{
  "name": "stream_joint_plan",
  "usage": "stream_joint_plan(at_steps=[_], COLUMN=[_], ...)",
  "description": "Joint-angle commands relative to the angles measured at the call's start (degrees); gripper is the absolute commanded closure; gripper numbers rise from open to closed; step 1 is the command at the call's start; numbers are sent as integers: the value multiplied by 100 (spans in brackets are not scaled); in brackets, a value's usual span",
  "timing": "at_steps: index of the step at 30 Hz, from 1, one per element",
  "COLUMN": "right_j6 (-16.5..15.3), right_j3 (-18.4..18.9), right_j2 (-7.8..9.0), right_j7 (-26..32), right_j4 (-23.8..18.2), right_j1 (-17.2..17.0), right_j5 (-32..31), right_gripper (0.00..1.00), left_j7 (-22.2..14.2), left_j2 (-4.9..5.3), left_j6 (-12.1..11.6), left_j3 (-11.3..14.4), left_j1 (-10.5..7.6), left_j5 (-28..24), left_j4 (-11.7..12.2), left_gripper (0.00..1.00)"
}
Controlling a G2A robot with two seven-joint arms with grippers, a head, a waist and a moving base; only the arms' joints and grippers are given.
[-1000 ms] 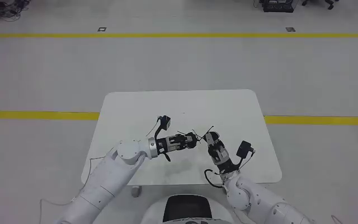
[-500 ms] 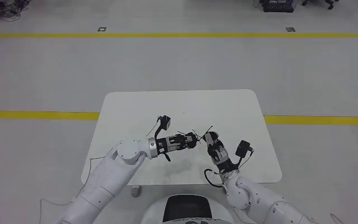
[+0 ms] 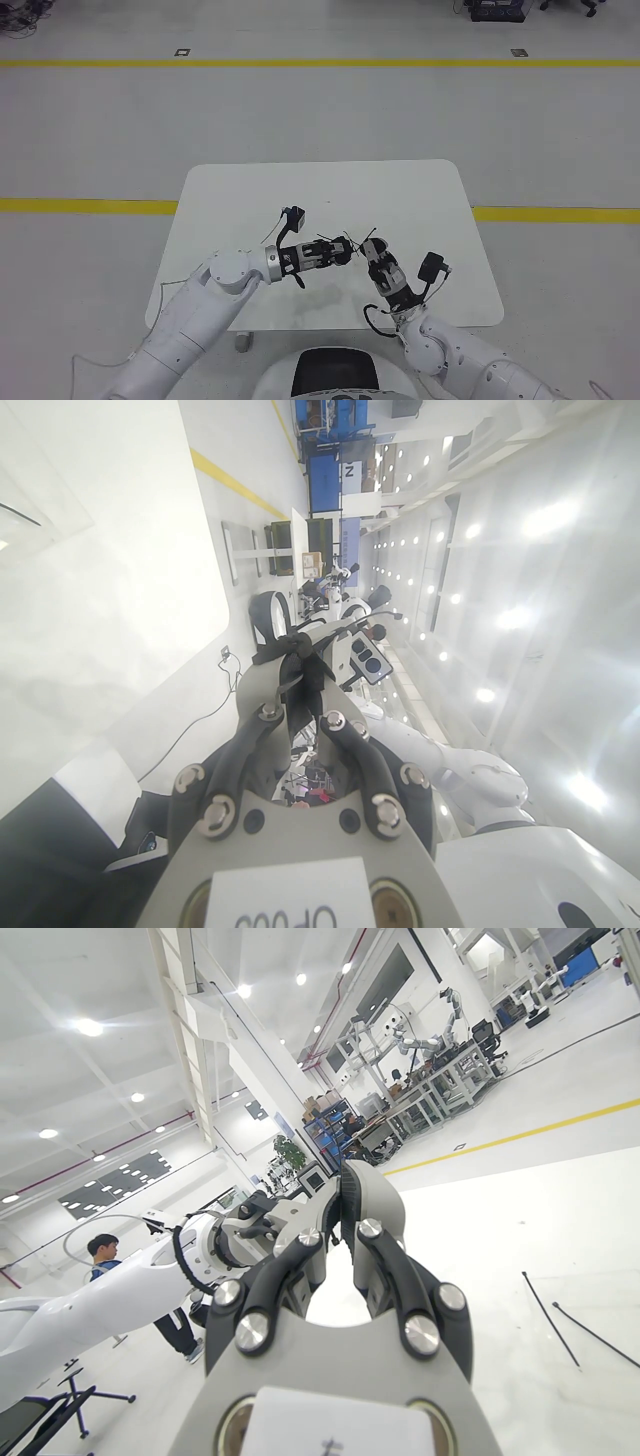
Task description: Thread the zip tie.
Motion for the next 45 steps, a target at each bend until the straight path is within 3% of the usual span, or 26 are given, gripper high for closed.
stream_joint_plan(at_steps=[1, 22, 45], right_j6=[0, 0, 0], right_j3=[-19, -347, -590], right_j2=[12, 118, 137], right_j7=[-6, -319, -152], right_j4=[6, -75, 71], right_j1=[4, 171, 290], right_j5=[7, 104, 316], right_gripper=[100, 100, 100], left_j7=[0, 0, 0], left_j2=[0, 0, 0], left_j6=[0, 0, 0], left_j3=[0, 0, 0], left_j1=[0, 0, 0], left_j5=[0, 0, 0], left_j4=[0, 0, 0], left_gripper=[100, 100, 100])
